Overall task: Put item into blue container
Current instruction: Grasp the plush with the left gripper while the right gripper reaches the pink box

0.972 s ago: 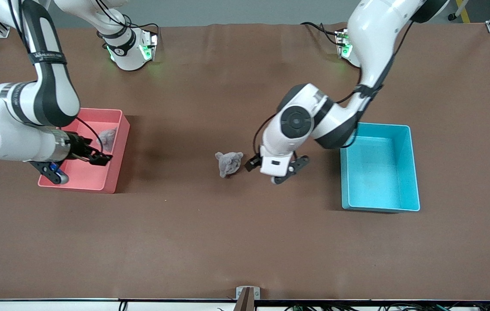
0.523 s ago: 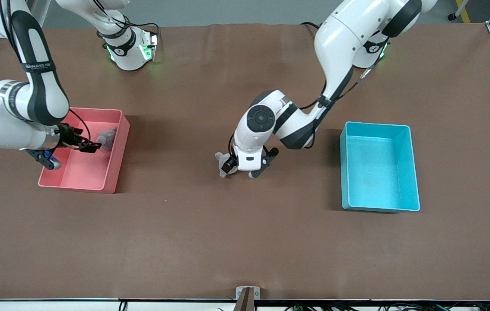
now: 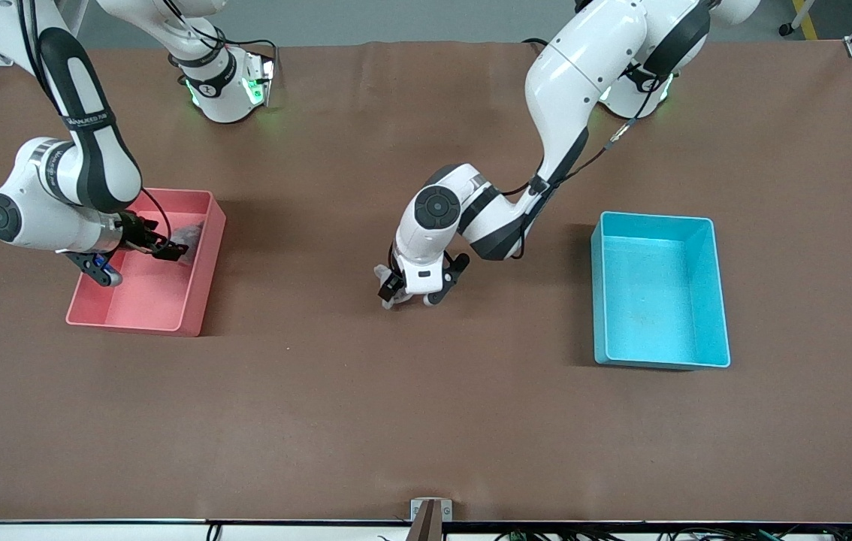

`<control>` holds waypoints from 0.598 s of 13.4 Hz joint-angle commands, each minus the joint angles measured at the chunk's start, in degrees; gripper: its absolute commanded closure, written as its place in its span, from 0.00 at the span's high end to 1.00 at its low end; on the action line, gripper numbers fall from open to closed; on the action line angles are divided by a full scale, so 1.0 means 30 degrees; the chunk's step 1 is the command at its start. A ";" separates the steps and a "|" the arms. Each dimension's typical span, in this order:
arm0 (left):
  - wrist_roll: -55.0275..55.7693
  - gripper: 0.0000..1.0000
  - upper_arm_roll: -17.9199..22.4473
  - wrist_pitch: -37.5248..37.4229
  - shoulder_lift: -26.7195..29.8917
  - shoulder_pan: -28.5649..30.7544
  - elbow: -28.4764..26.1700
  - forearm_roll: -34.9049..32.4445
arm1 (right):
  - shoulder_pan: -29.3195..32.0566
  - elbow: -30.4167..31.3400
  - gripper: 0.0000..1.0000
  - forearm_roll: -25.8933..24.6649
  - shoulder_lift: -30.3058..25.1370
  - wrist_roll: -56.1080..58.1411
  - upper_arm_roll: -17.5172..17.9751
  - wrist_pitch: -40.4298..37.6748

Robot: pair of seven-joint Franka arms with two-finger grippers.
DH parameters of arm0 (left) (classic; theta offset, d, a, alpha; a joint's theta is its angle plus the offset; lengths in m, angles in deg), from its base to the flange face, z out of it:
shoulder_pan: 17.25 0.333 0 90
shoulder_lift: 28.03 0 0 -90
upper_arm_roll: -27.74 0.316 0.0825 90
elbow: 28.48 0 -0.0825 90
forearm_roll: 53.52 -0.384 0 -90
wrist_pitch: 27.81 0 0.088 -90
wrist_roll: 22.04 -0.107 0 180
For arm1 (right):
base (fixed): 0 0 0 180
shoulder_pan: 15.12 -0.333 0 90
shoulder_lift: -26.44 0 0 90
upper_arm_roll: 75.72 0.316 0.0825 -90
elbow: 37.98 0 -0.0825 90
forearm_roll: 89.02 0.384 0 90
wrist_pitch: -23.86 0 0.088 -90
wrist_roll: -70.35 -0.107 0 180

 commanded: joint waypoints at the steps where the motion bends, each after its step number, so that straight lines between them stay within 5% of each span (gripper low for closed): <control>1: 0.0327 0.87 0.0389 0.0096 -0.0351 -0.0380 0.0422 -0.0155 | 0.0406 0.0802 1.00 0.0367 -0.0010 -0.0018 0.0336 0.0829; 3: 0.0211 0.38 0.0360 0.0096 -0.0381 -0.0409 0.0393 -0.0447 | 0.0348 0.0832 1.00 0.0835 0.0400 -0.0018 0.0336 0.0888; 5: 0.0006 0.08 0.0389 0.0096 -0.0381 -0.0322 0.0334 -0.0768 | 0.0290 0.0832 1.00 0.0866 0.0927 -0.0018 0.0365 0.1239; 8: 0.0063 0.00 0.0390 -0.0254 -0.0061 -0.0176 0.0334 -0.2115 | 0.0231 0.0832 1.00 0.0895 0.1397 -0.0018 0.0395 0.1211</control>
